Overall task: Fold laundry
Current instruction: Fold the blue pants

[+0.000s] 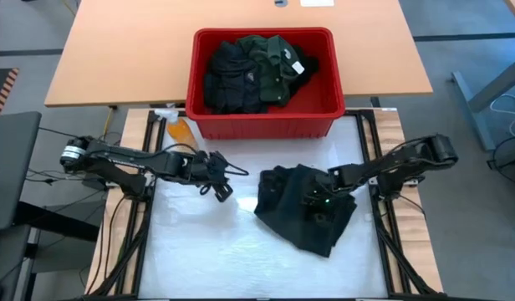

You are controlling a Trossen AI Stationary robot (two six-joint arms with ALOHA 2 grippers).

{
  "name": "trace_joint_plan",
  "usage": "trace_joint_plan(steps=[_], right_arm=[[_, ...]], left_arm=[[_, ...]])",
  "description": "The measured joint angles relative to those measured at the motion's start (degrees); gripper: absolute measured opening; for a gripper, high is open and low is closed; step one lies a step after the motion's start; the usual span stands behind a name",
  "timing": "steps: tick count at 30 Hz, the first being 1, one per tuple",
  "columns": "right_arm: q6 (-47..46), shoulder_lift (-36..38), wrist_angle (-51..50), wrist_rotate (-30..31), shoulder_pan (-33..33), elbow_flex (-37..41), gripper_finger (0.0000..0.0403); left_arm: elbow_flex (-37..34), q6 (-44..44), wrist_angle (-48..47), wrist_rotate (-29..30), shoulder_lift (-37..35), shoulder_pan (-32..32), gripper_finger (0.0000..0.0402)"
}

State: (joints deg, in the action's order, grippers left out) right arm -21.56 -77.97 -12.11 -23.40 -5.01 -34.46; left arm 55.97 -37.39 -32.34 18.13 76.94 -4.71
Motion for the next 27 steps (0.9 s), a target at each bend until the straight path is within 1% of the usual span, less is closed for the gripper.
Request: trace_joint_plan(steps=[2, 4, 6, 8, 10, 12, 14, 16, 20, 22, 25, 27], right_arm=[[-5.5, 4.8, 3.2, 1.5, -0.7, -0.8, 0.0018], [-11.9, 9.2, 3.7, 4.4, -2.3, -1.2, 0.0018], [-18.3, 12.8, 1.1, 7.8, -5.3, -1.1, 0.0018], [-25.3, 14.9, -2.9, 11.7, -9.1, -1.1, 0.0018], [-32.2, 16.0, -9.2, 14.8, -13.3, -1.2, 0.0018], [-37.1, 15.6, -14.5, 16.6, -17.2, -1.2, 0.0018], [-40.4, 14.7, -17.1, 17.2, -19.8, -1.1, 0.0018], [-42.9, 13.5, -19.1, 17.1, -21.1, -1.2, 0.0018], [-44.4, 10.5, -28.2, 17.9, -20.8, -1.3, 0.0018], [-44.2, 9.0, -34.5, 21.1, -19.6, -1.4, 0.0018], [-45.0, 7.7, -42.5, 27.9, -17.1, -1.8, 0.0018], [-44.9, 7.7, -45.3, 29.6, -15.6, -3.5, 0.0018]], left_arm=[[-6.0, -1.1, 12.4, -4.0, 0.9, -0.1, 0.0129], [-11.2, -3.0, 25.3, -7.7, 2.0, -0.1, 0.0124], [-14.4, -4.1, 35.9, -9.7, 3.6, -0.2, 0.0116], [-15.6, -4.2, 42.0, -10.0, 6.2, -0.5, 0.0105], [-15.7, -3.8, 44.0, -10.2, 9.1, -0.9, 0.0093], [-14.8, -3.1, 47.2, -10.7, 12.8, -1.3, 0.0082], [-13.8, -2.4, 51.6, -13.3, 17.0, -1.4, 0.0071], [-11.8, -2.4, 55.9, -16.7, 21.9, -1.7, 0.0061], [-6.2, -2.6, 57.4, -21.7, 30.3, -2.8, 0.0046], [-3.0, -2.2, 57.3, -24.2, 33.7, -3.3, 0.0039], [2.3, -1.9, 57.2, -28.3, 38.3, -4.0, 0.0029], [6.1, -1.1, 54.7, -30.0, 40.9, -4.3, 0.0023]])
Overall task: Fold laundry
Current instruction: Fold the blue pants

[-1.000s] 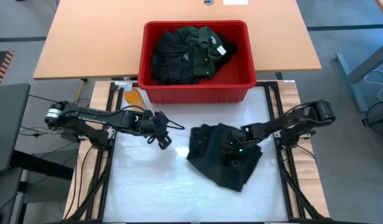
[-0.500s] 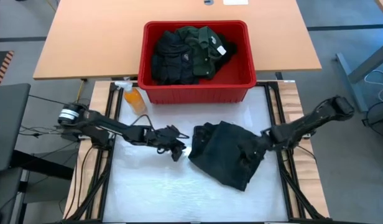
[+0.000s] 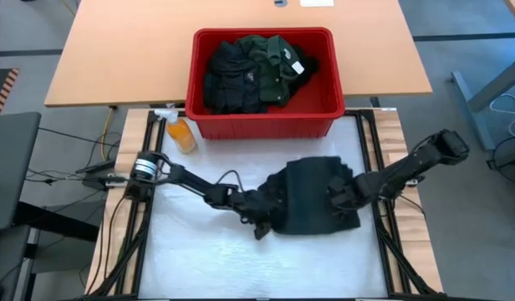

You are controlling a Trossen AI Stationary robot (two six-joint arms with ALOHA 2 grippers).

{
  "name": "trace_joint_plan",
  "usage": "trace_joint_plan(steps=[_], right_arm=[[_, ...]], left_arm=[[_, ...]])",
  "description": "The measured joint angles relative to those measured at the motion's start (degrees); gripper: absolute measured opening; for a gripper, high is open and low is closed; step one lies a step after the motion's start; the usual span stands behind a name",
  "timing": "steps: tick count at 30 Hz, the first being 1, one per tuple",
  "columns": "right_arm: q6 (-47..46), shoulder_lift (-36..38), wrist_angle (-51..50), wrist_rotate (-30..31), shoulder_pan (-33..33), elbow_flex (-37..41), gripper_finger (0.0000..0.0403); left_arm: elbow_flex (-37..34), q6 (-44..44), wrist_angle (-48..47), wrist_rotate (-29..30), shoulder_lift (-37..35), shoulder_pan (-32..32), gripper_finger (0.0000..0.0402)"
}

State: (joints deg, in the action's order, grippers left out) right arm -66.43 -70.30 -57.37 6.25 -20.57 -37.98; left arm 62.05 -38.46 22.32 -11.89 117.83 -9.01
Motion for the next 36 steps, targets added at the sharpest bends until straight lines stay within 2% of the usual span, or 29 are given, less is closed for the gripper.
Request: trace_joint_plan(steps=[2, 4, 10, 12, 15, 19, 24, 31, 36], right_arm=[[1.4, 0.2, -1.2, 0.1, 0.8, -3.4, 0.0018], [2.4, 0.4, -3.2, 0.1, 0.7, -7.8, 0.0018], [3.1, 0.5, -8.4, 1.5, -1.7, -18.0, 0.0018], [1.3, 0.4, -7.1, 2.7, -2.6, -19.1, 0.0018], [-0.9, 0.5, 1.2, 8.9, -4.2, -18.6, 0.0018], [-1.0, -1.9, 10.3, 17.3, -5.4, -18.3, 0.0018], [2.0, -9.3, 13.5, 22.2, -4.2, -18.1, 0.0018], [17.6, -22.0, 27.4, 21.2, 0.6, -18.2, 0.0018], [20.1, -26.8, 29.8, 15.9, 3.2, -14.6, 0.0018]], left_arm=[[3.1, 1.1, -4.1, -0.7, 0.8, 0.2, 0.0017], [4.7, 3.6, -8.9, 1.5, 0.5, 0.7, 0.001], [4.3, 10.0, -19.1, 6.0, -5.5, 3.1, 0.0002], [4.1, 11.9, -21.6, 7.7, -6.5, 3.5, 0.0001], [4.1, 14.6, -23.6, 8.6, -6.8, 4.3, 0.0], [4.1, 18.0, -27.3, 5.8, -7.4, 5.6, 0.0], [4.1, 20.5, -29.3, -4.0, -9.6, 7.1, 0.0], [4.1, 21.4, -30.2, -9.1, -11.1, 10.0, 0.0], [4.1, 22.9, -30.8, -9.3, -11.4, 12.3, 0.0014]])
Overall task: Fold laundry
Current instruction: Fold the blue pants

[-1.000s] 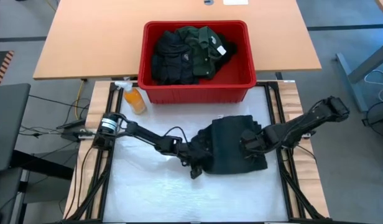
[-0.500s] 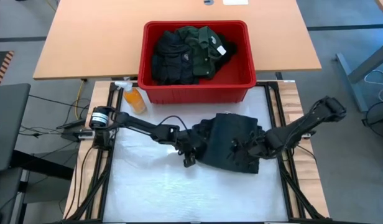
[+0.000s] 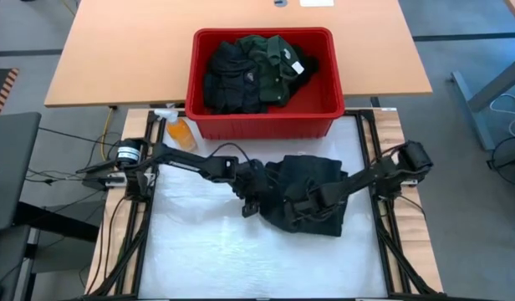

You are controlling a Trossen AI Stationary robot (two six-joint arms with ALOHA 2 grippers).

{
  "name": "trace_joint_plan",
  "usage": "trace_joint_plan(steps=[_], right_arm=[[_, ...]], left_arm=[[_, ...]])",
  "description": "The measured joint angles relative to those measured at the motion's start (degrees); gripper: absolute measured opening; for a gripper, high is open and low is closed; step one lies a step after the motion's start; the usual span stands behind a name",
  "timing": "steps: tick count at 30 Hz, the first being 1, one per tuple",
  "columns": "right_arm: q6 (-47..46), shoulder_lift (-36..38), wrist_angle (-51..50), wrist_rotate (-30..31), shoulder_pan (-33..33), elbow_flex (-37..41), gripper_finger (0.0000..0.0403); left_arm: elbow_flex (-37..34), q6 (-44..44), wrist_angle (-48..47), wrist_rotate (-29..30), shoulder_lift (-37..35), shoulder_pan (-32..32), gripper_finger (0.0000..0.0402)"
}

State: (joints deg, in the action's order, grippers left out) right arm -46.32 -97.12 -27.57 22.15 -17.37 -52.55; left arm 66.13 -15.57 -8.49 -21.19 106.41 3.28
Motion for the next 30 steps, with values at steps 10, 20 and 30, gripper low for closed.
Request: trace_joint_plan(steps=[10, 20, 30], right_arm=[[-1.5, 11.9, 2.5, -7.6, -0.1, 14.2, 0.0018], [-6.0, 33.2, -3.0, -1.5, -1.2, 11.2, 0.0017], [-13.5, 23.7, 3.1, 11.5, -0.7, 11.4, 0.0017]], left_arm=[[-0.4, 0.8, -16.7, 5.5, -12.1, 7.7, 0.0111], [-23.0, -6.5, 12.4, 18.0, -25.6, 6.1, 0.0125], [-31.2, -12.9, 14.5, 24.5, -25.5, 4.7, 0.0125]])
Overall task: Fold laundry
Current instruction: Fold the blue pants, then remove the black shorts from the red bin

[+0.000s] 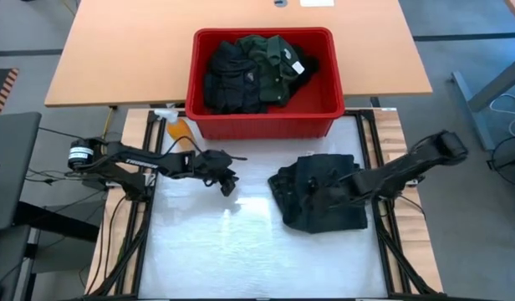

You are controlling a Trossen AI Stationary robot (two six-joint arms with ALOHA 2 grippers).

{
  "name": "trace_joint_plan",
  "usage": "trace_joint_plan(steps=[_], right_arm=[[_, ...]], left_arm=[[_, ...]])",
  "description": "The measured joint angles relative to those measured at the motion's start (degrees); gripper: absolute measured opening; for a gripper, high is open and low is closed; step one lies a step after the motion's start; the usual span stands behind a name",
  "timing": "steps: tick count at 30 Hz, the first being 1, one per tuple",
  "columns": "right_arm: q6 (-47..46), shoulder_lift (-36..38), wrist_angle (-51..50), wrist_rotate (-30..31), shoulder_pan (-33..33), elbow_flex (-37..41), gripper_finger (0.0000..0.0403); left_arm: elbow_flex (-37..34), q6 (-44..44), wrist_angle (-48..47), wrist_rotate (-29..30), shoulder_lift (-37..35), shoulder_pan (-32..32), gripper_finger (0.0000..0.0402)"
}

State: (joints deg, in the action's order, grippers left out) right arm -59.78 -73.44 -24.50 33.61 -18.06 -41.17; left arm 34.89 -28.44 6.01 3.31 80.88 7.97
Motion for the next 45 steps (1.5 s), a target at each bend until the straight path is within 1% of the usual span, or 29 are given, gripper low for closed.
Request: trace_joint_plan(steps=[4, 6, 8, 12, 17, 26, 32, 38, 45], right_arm=[[-6.4, -7.7, 5.0, 0.7, 1.1, -0.2, 0.0017], [-11.1, -10.7, 7.5, 0.9, 1.3, -0.2, 0.0017], [-15.8, -13.0, 8.0, 1.1, 1.4, -0.8, 0.0017], [-26.2, -15.8, 7.6, 1.2, 2.3, -2.8, 0.0017], [-35.3, -16.6, 4.9, -3.3, 4.7, -6.8, 0.0017], [-34.4, -16.9, -3.5, -3.5, 8.2, -14.0, 0.0017], [-34.2, -16.9, -3.8, -3.5, 9.4, -15.4, 0.0017], [-34.7, -16.9, -3.1, -2.0, 10.7, -15.4, 0.0017], [-34.6, -16.9, -2.9, -1.7, 11.7, -15.4, 0.0017]], left_arm=[[-0.4, 1.0, -1.8, 0.1, 0.0, 0.0, 0.0125], [-0.4, 1.1, -2.3, 0.1, 0.0, 0.0, 0.0125], [-0.4, 1.2, -2.6, 0.2, 0.0, 0.0, 0.0125], [-0.4, 1.2, -2.4, 0.2, 0.0, 0.0, 0.0125], [-0.4, 1.2, -2.6, 0.2, 0.0, 0.0, 0.0125], [-0.4, 1.2, -2.7, 0.2, 0.0, 0.0, 0.0125], [-0.4, 1.2, -2.7, 0.2, 0.0, 0.0, 0.0125], [-0.4, 1.2, -2.7, 0.2, 0.0, 0.0, 0.0125], [-0.4, 1.2, -2.6, 0.2, 0.0, 0.0, 0.0125]])
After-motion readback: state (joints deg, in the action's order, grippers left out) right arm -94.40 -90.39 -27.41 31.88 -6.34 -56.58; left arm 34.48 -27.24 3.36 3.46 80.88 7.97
